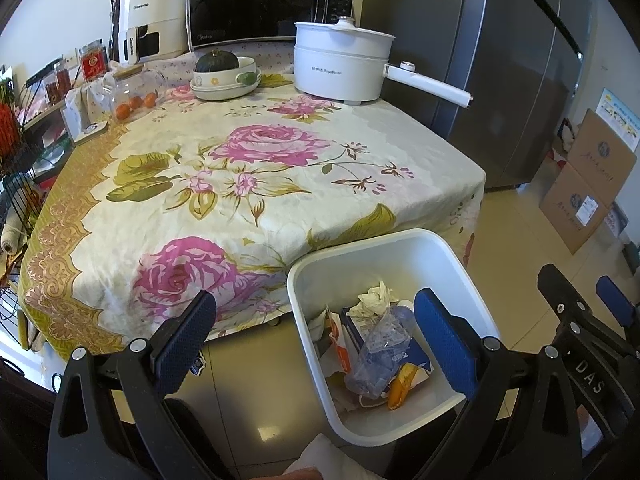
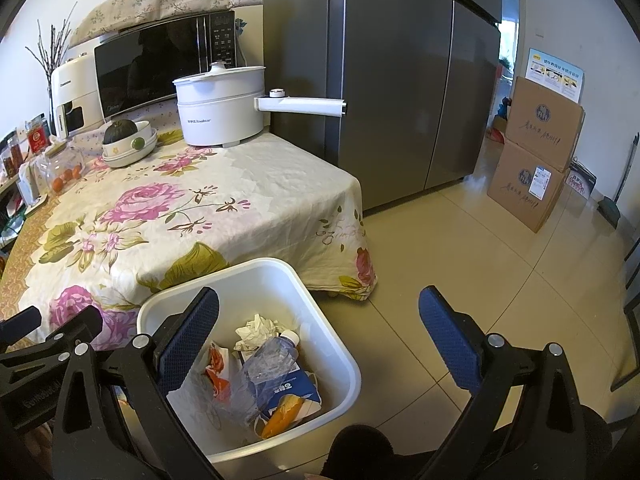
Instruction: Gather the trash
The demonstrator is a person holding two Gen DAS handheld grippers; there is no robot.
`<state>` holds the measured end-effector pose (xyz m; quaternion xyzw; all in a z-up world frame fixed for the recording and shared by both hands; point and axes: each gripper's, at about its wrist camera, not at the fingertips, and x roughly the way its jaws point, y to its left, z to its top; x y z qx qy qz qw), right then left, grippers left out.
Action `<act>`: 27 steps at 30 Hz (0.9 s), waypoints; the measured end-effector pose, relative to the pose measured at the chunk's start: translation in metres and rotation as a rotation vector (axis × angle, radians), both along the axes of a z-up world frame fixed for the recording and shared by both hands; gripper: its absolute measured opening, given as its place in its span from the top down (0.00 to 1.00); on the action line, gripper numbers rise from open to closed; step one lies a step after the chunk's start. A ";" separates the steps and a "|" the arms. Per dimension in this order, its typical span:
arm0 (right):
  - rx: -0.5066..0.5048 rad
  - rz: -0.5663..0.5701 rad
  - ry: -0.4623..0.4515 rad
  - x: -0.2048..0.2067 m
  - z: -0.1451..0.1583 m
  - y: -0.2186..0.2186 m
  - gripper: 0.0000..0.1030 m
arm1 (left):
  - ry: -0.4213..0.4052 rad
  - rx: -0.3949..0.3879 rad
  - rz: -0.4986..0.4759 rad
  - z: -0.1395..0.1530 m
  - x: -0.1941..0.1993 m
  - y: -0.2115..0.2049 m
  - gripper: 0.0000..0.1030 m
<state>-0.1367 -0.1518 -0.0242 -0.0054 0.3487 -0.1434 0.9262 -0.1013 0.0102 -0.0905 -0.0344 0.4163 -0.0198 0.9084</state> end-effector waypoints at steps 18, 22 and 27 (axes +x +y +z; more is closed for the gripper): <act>0.005 -0.002 0.012 0.001 -0.003 -0.001 0.07 | 0.003 -0.015 -0.005 -0.003 0.001 0.002 0.13; 0.015 -0.002 0.021 0.002 -0.005 -0.002 0.07 | -0.003 -0.021 -0.020 -0.003 0.001 0.002 0.27; 0.029 -0.007 0.028 0.003 -0.007 -0.005 0.07 | -0.019 -0.006 -0.042 -0.003 0.000 -0.002 0.30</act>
